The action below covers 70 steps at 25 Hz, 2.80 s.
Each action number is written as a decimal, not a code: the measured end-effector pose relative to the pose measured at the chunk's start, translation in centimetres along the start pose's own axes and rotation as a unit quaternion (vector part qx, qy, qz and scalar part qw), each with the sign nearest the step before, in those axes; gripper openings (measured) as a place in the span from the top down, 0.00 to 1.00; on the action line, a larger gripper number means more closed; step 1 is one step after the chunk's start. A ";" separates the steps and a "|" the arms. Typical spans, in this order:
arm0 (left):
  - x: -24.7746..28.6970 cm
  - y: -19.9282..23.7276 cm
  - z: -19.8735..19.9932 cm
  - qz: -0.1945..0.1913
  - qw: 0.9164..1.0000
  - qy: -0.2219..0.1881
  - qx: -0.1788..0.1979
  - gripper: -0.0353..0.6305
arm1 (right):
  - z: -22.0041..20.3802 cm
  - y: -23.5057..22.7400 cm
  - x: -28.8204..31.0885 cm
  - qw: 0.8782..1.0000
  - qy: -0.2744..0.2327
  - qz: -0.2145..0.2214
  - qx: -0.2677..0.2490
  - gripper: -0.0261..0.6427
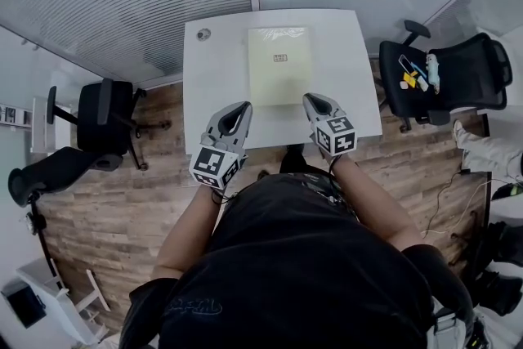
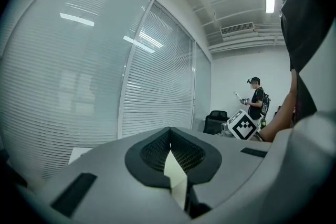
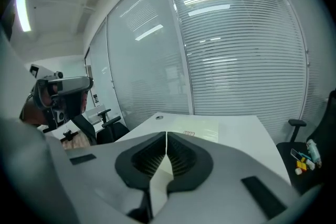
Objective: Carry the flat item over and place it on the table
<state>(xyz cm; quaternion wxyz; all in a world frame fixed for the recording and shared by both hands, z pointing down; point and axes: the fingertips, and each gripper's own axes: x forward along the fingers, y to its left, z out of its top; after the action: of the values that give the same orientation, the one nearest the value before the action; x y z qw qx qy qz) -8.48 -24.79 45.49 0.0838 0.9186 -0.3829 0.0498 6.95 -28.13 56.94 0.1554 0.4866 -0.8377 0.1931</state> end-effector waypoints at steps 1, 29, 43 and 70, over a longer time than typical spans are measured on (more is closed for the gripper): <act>-0.2 0.0 0.1 0.000 1.000 -0.002 0.001 0.93 | 0.3 0.3 -0.2 1.000 -0.004 0.001 -0.003 0.92; -3.0 -6.8 1.4 -0.023 1.000 -0.007 0.014 0.93 | 4.7 6.1 -10.5 0.994 -0.091 0.044 -0.039 0.93; -2.8 -14.6 0.6 0.005 1.000 -0.002 0.015 0.93 | 2.6 4.5 -16.7 0.990 -0.095 0.085 -0.059 0.93; -8.3 -26.3 -2.3 0.053 0.998 0.016 0.016 0.93 | -3.0 4.5 -27.4 0.983 -0.101 0.132 -0.073 0.93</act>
<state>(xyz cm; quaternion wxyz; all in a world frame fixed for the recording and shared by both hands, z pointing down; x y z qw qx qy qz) 4.40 -0.37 43.38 0.0726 0.8973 -0.4289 0.0748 16.32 -3.98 46.47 0.0788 0.3755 -0.9180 0.1000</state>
